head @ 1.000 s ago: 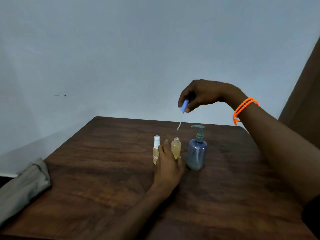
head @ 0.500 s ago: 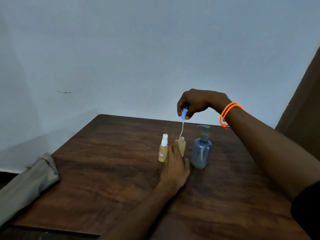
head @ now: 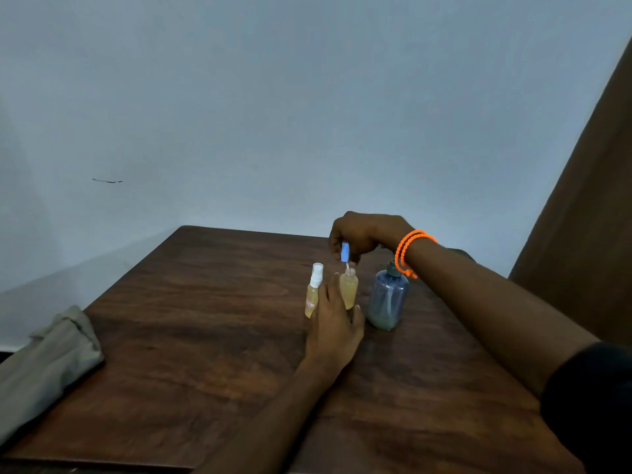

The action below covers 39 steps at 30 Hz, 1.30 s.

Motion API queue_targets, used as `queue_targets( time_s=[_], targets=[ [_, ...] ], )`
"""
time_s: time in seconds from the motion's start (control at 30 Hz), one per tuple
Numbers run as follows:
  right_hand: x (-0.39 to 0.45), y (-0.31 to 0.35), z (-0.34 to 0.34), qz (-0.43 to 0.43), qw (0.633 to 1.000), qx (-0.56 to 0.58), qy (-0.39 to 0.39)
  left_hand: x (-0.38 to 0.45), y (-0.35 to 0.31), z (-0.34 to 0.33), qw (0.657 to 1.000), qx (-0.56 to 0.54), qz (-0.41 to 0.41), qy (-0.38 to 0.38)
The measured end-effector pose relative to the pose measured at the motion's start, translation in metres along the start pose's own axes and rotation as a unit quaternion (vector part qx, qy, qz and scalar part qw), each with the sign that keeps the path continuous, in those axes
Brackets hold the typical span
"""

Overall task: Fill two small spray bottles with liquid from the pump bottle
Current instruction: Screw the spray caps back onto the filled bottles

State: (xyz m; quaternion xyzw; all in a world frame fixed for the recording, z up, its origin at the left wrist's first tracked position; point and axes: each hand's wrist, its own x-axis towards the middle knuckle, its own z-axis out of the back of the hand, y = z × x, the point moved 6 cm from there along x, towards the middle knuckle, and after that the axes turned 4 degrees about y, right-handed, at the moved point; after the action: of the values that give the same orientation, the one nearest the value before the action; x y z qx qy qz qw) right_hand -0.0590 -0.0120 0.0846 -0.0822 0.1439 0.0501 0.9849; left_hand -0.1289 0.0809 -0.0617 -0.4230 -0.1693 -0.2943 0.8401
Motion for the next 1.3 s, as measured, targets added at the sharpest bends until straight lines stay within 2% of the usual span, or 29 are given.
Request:
queue_targets(
  time_s=[0.17, 0.4, 0.6, 0.67, 0.8, 1.0, 1.2, 1.3],
  targets=[
    [0.004, -0.001, -0.011, -0.045, 0.997, 0.031, 0.062, -0.002, 0.0, 0.003, 0.999, -0.033, 0.01, 0.0],
    [0.001, 0.0, -0.025, -0.083, 0.994, 0.044, 0.051, -0.004, -0.002, 0.004, 0.998, -0.058, 0.022, -0.005],
    [-0.003, 0.005, -0.028, -0.126, 0.99, -0.028, 0.05, -0.005, -0.004, 0.008, 0.999, -0.04, 0.002, -0.014],
    [0.001, 0.003, -0.032, -0.113, 0.991, -0.025, 0.072, -0.005, -0.004, 0.007, 0.999, -0.05, 0.005, -0.008],
    [0.004, 0.007, -0.024, -0.065, 0.995, -0.036, 0.064, -0.004, -0.002, 0.004, 1.0, -0.024, 0.001, -0.004],
    [0.013, -0.004, -0.029, -0.069, 0.995, -0.002, 0.074, -0.006, -0.004, 0.008, 0.999, -0.05, 0.007, -0.011],
    [0.006, -0.007, -0.026, -0.039, 0.996, 0.003, 0.077, -0.001, -0.004, -0.004, 0.995, -0.046, 0.072, 0.058],
    [0.006, -0.007, -0.023, -0.012, 0.998, -0.001, 0.063, 0.008, -0.002, -0.011, 0.986, -0.042, 0.133, 0.093]
  ],
)
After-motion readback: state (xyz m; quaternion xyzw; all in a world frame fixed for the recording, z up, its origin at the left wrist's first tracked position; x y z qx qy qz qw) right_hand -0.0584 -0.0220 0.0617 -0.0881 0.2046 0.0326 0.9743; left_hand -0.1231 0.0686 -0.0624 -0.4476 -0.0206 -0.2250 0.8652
